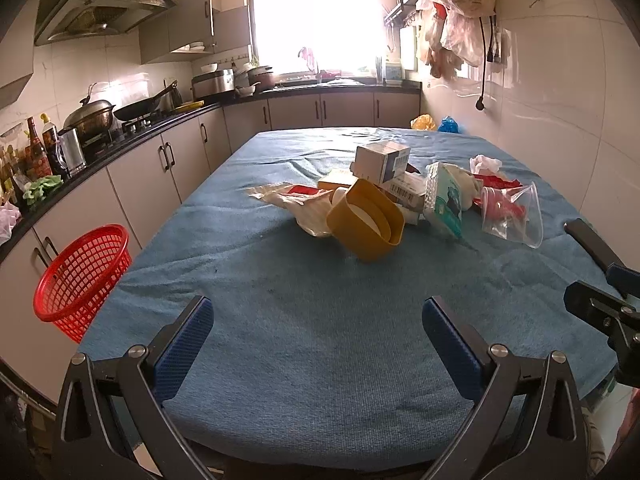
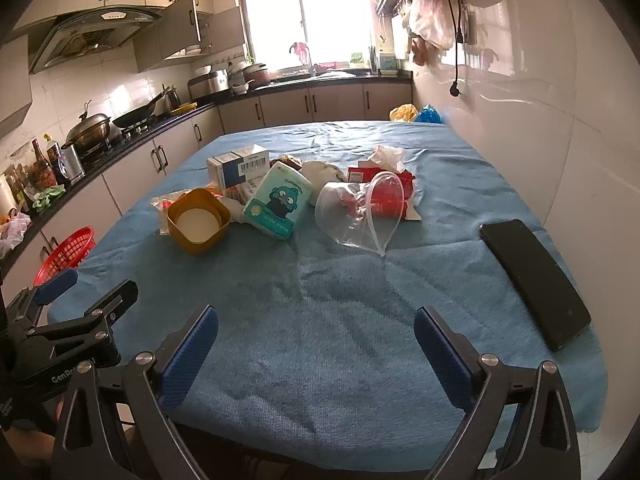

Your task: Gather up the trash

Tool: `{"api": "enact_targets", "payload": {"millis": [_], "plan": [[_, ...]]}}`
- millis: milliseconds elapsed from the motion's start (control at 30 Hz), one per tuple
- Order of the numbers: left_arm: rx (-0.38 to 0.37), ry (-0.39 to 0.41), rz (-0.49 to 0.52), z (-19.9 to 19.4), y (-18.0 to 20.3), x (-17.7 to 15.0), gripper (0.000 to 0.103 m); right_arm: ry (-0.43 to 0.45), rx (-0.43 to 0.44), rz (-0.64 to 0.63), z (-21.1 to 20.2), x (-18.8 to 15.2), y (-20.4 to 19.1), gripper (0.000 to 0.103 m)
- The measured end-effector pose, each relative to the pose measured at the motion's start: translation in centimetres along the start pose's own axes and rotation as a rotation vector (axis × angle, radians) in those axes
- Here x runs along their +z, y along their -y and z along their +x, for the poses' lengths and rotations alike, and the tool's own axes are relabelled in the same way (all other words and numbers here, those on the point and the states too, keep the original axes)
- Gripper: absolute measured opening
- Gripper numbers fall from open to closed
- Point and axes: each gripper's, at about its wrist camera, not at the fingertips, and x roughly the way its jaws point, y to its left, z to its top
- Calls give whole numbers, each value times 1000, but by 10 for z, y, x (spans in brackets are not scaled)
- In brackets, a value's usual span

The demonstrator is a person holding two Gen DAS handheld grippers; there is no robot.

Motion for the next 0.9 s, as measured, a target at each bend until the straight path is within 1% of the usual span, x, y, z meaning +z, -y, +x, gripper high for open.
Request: {"api": "enact_targets", "payload": {"millis": [167,267,300,400,467,533,567,633,700,800,900], "plan": [[-16,-13,-3,2,-4,2,103,-15,20,13,4,0,4,97],[-37,-32,-16,8,-13,6,103,-31,37,25,7,1,8,92],[-43,-37,-21,10,-16,8,103,-37,45,30,8,3,10,90],[-93,-63,-38,18,-24,17,103,-45,59,44,12,7,18,84],[-123,-81,-48,26,-26,23,96,-49,69,57,16,12,25,77],[-173,-117,-63,35,-28,30,84,-54,73,61,21,17,30,67],[-198,-135,-77,40,-29,34,81,-59,78,66,22,19,33,66],[-241,-160,-105,48,-30,42,74,-66,95,82,27,24,39,58],[-277,-177,-121,57,-29,51,73,-69,104,95,30,28,44,58],[-289,-201,-114,71,-24,61,72,-66,111,107,35,34,51,52],[-309,-237,-140,87,-23,67,72,-71,131,128,39,41,57,48]]}}
